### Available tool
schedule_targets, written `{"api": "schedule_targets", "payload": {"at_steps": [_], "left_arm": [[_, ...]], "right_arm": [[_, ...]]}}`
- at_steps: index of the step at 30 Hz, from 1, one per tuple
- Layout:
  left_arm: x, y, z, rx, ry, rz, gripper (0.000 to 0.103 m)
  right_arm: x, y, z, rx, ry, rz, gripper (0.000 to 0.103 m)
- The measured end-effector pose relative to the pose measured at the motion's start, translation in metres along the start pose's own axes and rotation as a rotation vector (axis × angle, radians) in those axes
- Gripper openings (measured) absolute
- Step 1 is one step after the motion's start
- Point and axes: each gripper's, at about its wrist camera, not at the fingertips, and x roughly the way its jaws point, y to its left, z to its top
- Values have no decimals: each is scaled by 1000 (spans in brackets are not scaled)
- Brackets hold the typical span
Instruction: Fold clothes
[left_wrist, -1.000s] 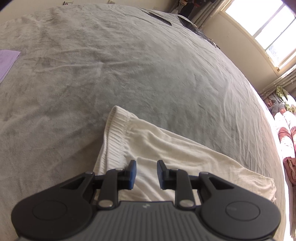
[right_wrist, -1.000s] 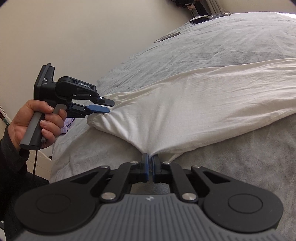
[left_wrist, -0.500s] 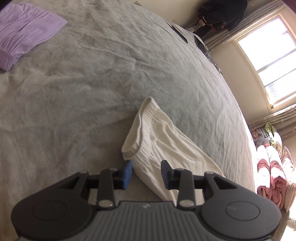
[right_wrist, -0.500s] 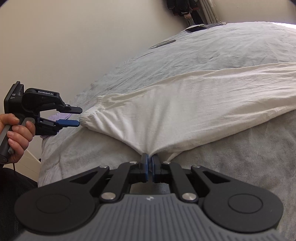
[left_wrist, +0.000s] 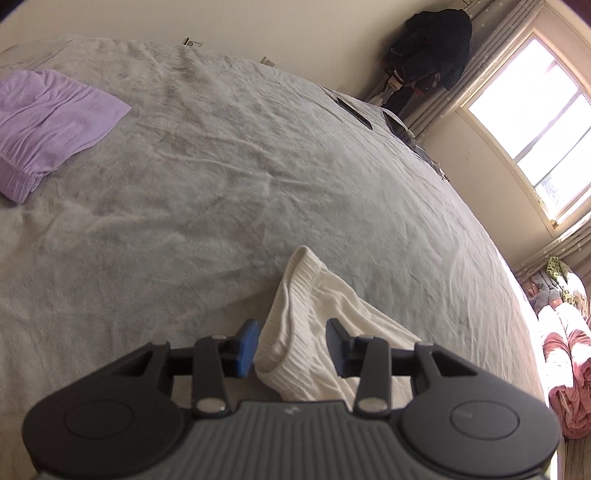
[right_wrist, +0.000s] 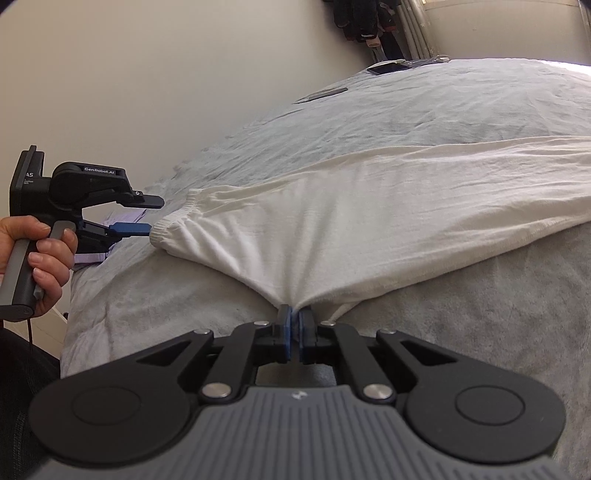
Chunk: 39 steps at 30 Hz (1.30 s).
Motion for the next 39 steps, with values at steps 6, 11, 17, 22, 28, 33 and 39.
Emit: {"api": "schedule_targets", "payload": {"at_steps": [6,11,17,22,28,33,39], "left_arm": [[-1,-2,0,36,-34,-2,36],[4,-6,2,65,-45,-6,35],[10,-10,-5,131,-14,19,9],[4,-9,-6,167,-11,9,6],[-6,4,-7,147,10,-18,5],[-5,7,-11,194,30,-26,5],[0,13,-10,214,45,-42,6]], "right_arm": [[0,5,-1,-19,-6,-23,2],[0,8,-2,-26,-12,-42,2],[-1,13,-4,-30,-21,-70,2],[-1,17,-5,-45,-26,-93,2],[-2,19,-7,-45,-37,-110,2],[-4,23,-7,-46,-45,-133,3],[-10,31,-6,-40,-48,-154,21]]}}
